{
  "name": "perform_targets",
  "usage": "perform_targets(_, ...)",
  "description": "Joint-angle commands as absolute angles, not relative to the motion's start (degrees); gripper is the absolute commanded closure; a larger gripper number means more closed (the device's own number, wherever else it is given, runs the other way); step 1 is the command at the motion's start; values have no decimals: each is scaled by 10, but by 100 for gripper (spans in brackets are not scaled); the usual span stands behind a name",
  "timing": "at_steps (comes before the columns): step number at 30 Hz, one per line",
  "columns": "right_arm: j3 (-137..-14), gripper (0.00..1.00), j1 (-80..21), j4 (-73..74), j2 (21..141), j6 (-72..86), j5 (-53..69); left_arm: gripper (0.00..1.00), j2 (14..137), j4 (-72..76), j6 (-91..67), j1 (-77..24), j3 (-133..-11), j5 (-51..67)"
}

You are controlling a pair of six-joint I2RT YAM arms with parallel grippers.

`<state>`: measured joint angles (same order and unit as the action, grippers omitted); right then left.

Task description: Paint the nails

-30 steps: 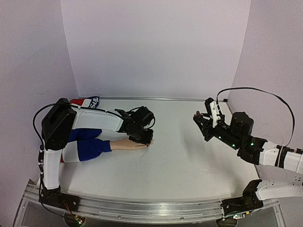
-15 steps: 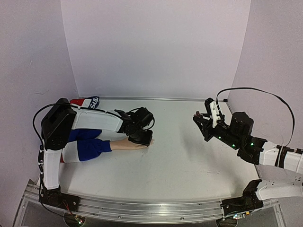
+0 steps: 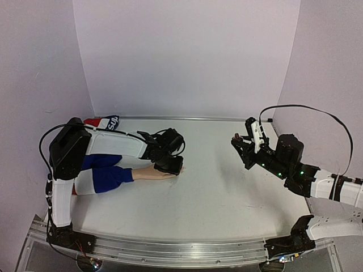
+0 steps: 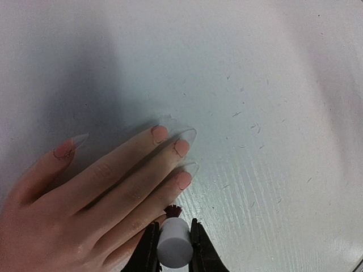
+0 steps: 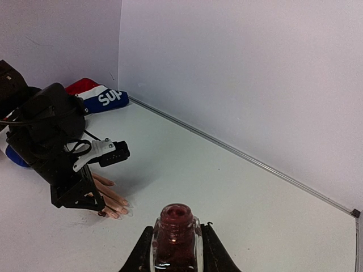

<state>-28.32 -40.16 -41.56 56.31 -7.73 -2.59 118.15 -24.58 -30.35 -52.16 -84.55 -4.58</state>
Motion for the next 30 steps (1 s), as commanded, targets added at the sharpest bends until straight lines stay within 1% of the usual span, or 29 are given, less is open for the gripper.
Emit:
perform_targets(1,-291,100,-400,-454,561,-78,-23,100,1159,-244,-308,-521,-852,-43)
perform_targets(8,-291,100,-400,-454,561,-78,-23,100,1151,-244,-304,-520,-851,-47)
perform_targets(15,-291,100,-400,-454,562,-78,-22,100,1128,-235,-289,-527,-861,-16)
perform_targets(30,-291,100,-400,-454,561,-78,-23,100,1139,-251,-297,-518,-862,-50)
